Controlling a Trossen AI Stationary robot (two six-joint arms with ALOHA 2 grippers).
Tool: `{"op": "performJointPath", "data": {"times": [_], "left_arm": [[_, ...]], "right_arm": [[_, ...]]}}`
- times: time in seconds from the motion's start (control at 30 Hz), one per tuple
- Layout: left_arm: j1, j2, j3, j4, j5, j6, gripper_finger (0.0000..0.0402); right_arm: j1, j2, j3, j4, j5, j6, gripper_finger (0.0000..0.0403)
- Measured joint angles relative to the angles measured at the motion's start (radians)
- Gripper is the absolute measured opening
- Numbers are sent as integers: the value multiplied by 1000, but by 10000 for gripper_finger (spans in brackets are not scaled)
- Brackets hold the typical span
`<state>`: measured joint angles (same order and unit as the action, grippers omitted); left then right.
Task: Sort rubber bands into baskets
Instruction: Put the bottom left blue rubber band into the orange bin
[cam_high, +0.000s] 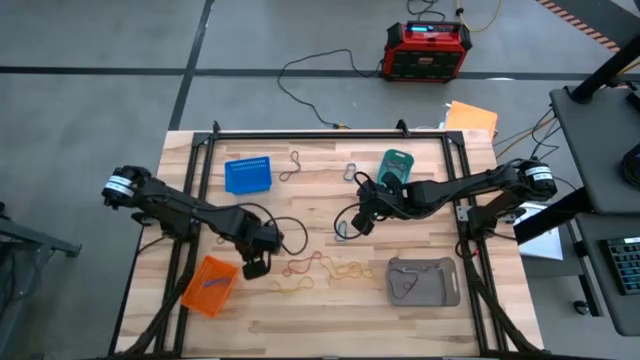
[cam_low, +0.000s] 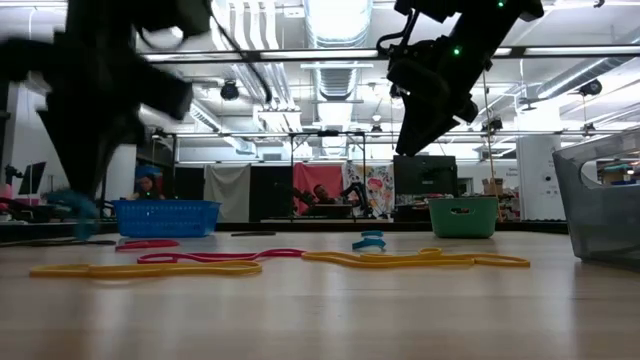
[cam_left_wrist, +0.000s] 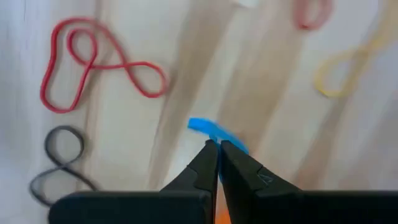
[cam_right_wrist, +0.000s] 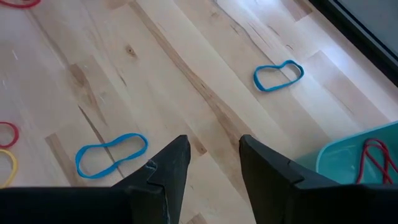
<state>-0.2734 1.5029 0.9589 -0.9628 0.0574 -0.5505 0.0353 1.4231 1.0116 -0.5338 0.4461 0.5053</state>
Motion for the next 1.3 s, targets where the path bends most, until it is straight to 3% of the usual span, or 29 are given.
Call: {"op": "performJointPath", "data": {"times": [0.23,0.43,0.77,1.0,1.3], "left_arm": [[-112,-10,163,-222,-4,57,0],[-220,-49,217,-347,72,-96,0],[-367,-148,70,-343,292,-457,0],[-387,-159,-2,-337,253,-552,9],[-387,-137,-6,-329,249,-560,69]], "right_arm": [[0,0,-3,0,0,0,141],[0,0,-10,0,0,0,137],[0,0,-32,61,1,-7,138],[0,0,-39,77,1,-9,150],[0,0,-39,77,1,-9,155]]}}
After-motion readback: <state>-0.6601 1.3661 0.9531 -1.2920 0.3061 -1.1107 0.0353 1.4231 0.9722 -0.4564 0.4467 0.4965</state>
